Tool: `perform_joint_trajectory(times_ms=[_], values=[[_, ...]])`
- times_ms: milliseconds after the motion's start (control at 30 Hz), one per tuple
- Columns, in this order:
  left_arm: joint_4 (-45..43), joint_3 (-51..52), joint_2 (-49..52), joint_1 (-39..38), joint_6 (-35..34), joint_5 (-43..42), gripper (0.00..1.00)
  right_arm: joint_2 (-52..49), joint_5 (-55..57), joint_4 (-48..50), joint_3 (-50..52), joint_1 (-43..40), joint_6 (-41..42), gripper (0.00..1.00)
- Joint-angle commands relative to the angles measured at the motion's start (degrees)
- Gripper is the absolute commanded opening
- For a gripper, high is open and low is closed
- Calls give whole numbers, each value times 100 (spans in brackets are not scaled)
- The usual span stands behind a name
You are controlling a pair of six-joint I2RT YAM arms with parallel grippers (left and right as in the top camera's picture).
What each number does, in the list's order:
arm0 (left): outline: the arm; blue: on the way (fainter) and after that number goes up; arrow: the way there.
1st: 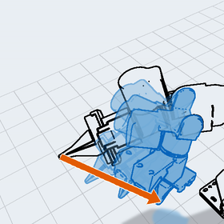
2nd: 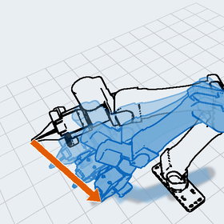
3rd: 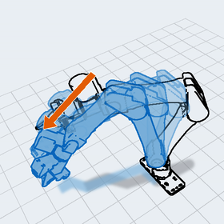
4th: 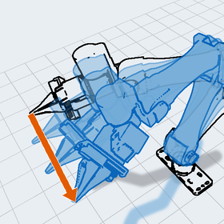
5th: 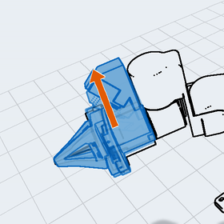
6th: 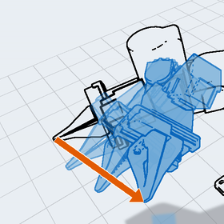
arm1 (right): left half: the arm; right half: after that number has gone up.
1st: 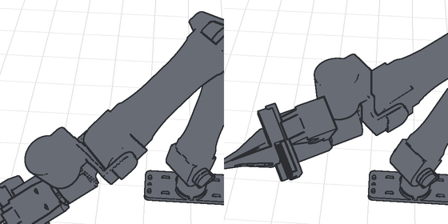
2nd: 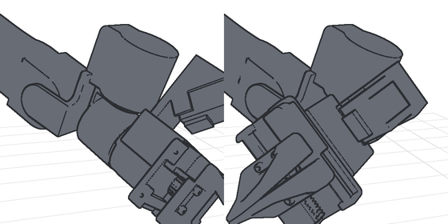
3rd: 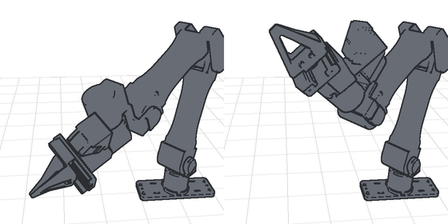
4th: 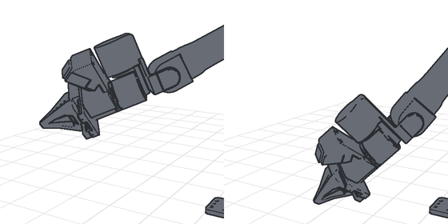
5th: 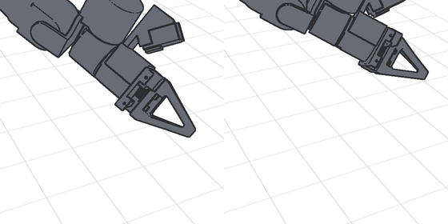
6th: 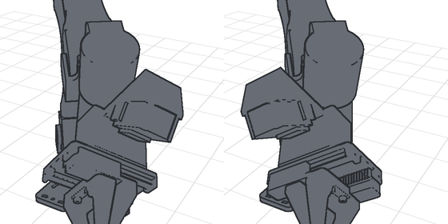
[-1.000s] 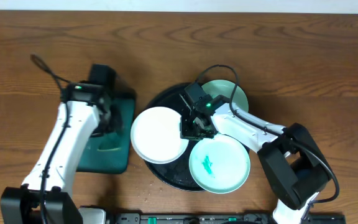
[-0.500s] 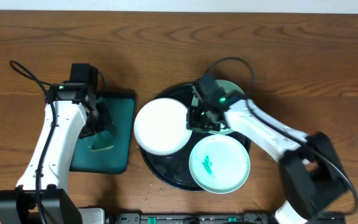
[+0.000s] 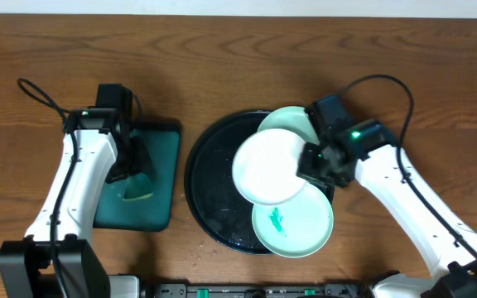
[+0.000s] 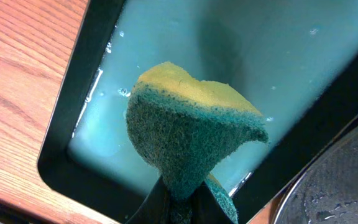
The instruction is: Clean dirty plates on tray and stack at the side
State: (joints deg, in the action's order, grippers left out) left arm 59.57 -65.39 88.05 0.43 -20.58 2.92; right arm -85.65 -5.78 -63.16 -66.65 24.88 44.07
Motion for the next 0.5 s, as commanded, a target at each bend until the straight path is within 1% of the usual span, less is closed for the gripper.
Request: perform_joint_trajectory(times_ms=[0,100,200,333,467], values=[[13,-37,105,20,57,7,7,90,-501,-249,2,-57,-433,1],[13,-35,151,20,57,4,8,90,-1526,-214,2,-39,-1233,1],[13,-35,164,20,55,4,8,90,-2096,-20,2,11,-1506,1],[15,-35,164,20,57,4,7,90,-2297,538,2,109,-1547,1],[11,-35,164,20,57,7,8,90,-2065,1534,2,190,-1698,1]])
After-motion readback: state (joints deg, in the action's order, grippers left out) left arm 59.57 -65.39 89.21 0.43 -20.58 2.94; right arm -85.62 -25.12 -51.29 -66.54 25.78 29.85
